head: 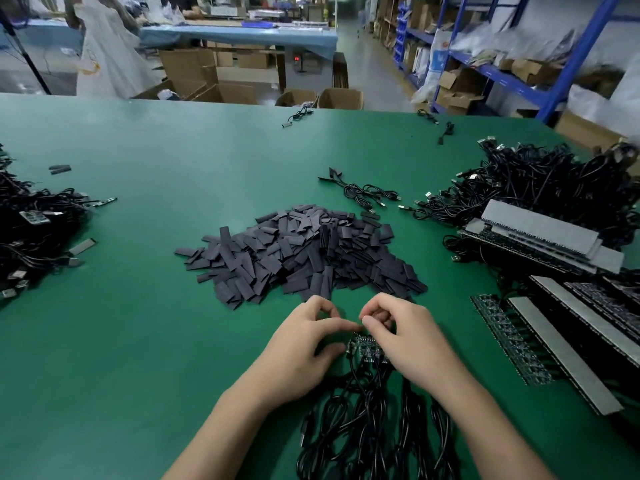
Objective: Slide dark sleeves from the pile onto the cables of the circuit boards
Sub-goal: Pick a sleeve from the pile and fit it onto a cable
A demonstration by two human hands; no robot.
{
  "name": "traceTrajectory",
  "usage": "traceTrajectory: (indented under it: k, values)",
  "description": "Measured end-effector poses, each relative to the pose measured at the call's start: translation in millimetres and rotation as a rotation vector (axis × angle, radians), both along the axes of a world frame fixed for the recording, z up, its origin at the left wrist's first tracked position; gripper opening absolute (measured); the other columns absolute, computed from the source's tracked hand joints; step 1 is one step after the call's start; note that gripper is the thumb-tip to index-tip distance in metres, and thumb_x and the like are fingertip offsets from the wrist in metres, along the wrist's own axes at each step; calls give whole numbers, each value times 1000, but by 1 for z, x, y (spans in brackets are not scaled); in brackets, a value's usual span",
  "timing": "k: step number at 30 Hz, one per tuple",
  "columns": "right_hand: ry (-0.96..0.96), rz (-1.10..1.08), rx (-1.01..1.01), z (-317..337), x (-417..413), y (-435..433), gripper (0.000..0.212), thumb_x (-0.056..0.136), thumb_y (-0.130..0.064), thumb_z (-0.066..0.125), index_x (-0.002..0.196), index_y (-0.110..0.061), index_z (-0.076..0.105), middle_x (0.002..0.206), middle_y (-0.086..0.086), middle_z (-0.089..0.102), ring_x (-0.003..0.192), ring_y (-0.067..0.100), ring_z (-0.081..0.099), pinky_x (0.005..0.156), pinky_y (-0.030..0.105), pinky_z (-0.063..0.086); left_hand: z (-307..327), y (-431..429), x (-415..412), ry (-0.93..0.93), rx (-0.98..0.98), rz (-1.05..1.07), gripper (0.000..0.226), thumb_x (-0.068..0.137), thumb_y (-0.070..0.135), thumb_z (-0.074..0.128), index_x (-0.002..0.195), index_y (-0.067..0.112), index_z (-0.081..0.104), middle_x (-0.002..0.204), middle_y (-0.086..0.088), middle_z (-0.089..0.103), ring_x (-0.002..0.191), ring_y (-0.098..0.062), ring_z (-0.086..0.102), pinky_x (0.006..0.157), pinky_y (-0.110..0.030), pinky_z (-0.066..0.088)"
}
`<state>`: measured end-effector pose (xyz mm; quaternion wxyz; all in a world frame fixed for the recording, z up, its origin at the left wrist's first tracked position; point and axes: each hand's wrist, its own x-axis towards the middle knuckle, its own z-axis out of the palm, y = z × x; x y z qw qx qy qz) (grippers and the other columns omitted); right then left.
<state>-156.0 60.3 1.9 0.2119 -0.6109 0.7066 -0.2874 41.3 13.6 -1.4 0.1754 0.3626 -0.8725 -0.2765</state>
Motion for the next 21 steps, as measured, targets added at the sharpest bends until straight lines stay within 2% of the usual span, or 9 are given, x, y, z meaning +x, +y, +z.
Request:
traceTrajectory:
  k: [3, 7, 12, 18, 21]
  values:
    - [-8, -8, 3, -1, -1, 1, 16, 96, -29, 65, 85, -42, 66, 86, -33, 65, 81, -5, 62, 71, 23, 52, -3, 0, 1, -4, -32, -28, 34, 95, 31, 68, 127, 42, 67, 122, 17, 45, 117, -6, 47, 106, -30, 40]
    - [-7, -2, -17, -1, -1, 2, 17, 96, -28, 66, 86, -42, 67, 83, -30, 65, 80, -4, 62, 70, 23, 52, -6, 0, 3, 20, -51, -43, 35, 92, 38, 66, 128, 39, 64, 128, 19, 47, 123, -4, 44, 108, -29, 39]
    - [10, 11, -40, -1, 1, 3, 16, 96, -27, 66, 88, -40, 67, 78, -24, 64, 85, -8, 60, 67, 16, 45, -7, 2, 3, -39, -111, -85, 53, 92, 46, 64, 143, 32, 57, 145, 17, 42, 131, -8, 33, 115, -24, 29]
    - [13, 6, -45, -1, 2, 3, 13, 96, -26, 66, 91, -38, 68, 78, -23, 63, 85, -6, 59, 70, 20, 48, -5, -1, 4, 28, -66, -54, 45, 85, 43, 76, 128, 31, 67, 133, 20, 51, 125, -5, 40, 110, -22, 34]
    - [15, 3, -43, -1, 1, 3, 14, 96, -27, 66, 90, -39, 69, 80, -20, 65, 86, -5, 59, 71, 22, 51, -3, -1, 6, 135, 11, -6, 40, 81, 33, 79, 118, 30, 65, 122, 19, 57, 118, -5, 50, 101, -20, 41]
